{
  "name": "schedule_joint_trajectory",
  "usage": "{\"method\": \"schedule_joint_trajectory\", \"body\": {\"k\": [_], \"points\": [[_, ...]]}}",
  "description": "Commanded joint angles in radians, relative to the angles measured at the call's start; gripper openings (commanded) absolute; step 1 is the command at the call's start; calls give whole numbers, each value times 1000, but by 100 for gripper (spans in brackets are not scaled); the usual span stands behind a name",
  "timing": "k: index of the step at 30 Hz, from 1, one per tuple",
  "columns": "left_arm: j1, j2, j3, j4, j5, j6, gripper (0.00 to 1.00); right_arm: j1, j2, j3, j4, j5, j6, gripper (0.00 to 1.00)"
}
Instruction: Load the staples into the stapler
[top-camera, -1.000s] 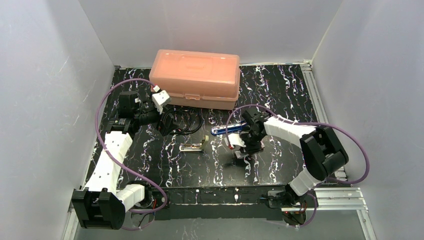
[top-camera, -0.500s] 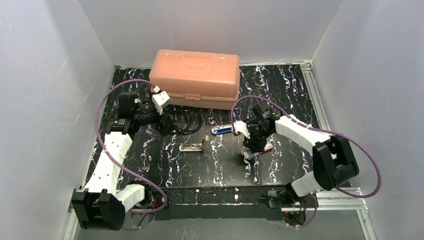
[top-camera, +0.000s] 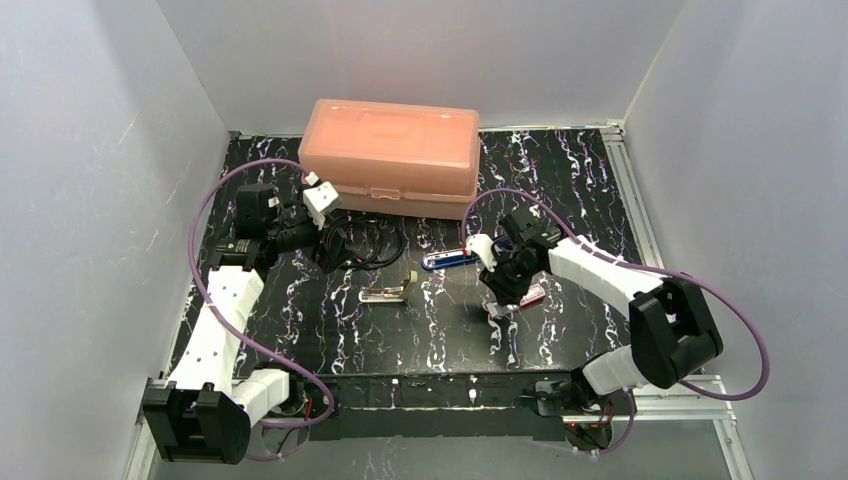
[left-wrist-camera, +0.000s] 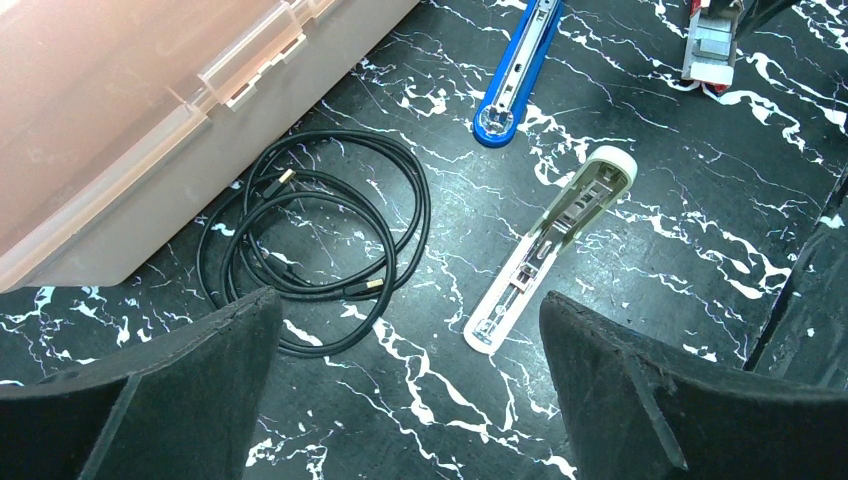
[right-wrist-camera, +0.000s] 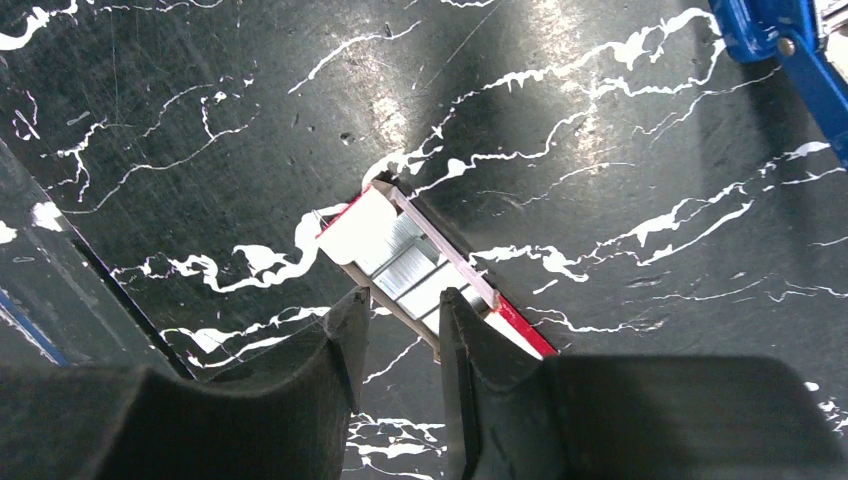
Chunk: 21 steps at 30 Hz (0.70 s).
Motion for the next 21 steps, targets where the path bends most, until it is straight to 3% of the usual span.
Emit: {"method": "schedule_joint_trajectory", "body": {"k": [1,21], "points": [[-4,-33,32,-11,-1,-15,98,19,14,13,-3,37,65,40],[-6,-28,45,-10,-2,-30,99,73,109,44,-2,92,113,45]]}}
